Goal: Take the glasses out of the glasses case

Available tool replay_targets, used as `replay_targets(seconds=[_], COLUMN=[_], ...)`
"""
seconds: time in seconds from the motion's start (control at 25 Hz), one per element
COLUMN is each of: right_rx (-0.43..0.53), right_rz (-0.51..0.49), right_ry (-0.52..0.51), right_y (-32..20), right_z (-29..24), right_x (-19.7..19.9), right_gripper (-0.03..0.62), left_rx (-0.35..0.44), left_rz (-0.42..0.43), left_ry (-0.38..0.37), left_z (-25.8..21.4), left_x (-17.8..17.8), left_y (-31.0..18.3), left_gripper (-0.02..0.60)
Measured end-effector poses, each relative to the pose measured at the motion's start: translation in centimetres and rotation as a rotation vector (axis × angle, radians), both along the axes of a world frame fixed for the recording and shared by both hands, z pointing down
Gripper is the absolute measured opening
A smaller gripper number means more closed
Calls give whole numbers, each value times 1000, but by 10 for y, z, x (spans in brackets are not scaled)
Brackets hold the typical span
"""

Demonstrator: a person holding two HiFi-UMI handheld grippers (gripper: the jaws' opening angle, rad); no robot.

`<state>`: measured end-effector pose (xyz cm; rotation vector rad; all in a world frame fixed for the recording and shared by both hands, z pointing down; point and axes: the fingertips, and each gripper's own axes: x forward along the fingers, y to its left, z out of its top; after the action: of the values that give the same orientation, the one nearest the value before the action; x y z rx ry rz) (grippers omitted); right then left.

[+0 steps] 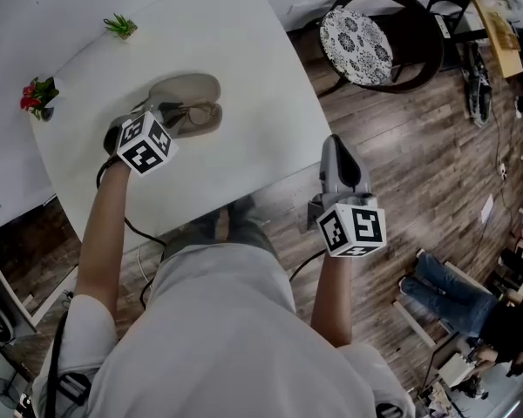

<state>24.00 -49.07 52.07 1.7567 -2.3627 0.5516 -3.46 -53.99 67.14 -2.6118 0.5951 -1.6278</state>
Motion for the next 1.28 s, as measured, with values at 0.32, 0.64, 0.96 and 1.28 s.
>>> replay_targets(seconds=[0.32, 0.64, 0.96, 1.28], right_rx=[-12, -8, 2, 28], right_rz=[-3, 17, 19, -12], right_ry=[13, 12, 5, 2], right_y=[3, 4, 6, 5], right_z=[3, -1, -6, -18], right_x=[2, 5, -3, -30], right_gripper=[3, 3, 3, 3], left_rx=[-1, 3, 48, 148], left_rz=[36, 110, 94, -36], left_ry=[-26, -71, -17, 95], left_z=[2, 3, -16, -56], left_x=[0, 0, -1, -20], left_y=[-4, -4, -5, -11], left_gripper=[40, 25, 23, 23])
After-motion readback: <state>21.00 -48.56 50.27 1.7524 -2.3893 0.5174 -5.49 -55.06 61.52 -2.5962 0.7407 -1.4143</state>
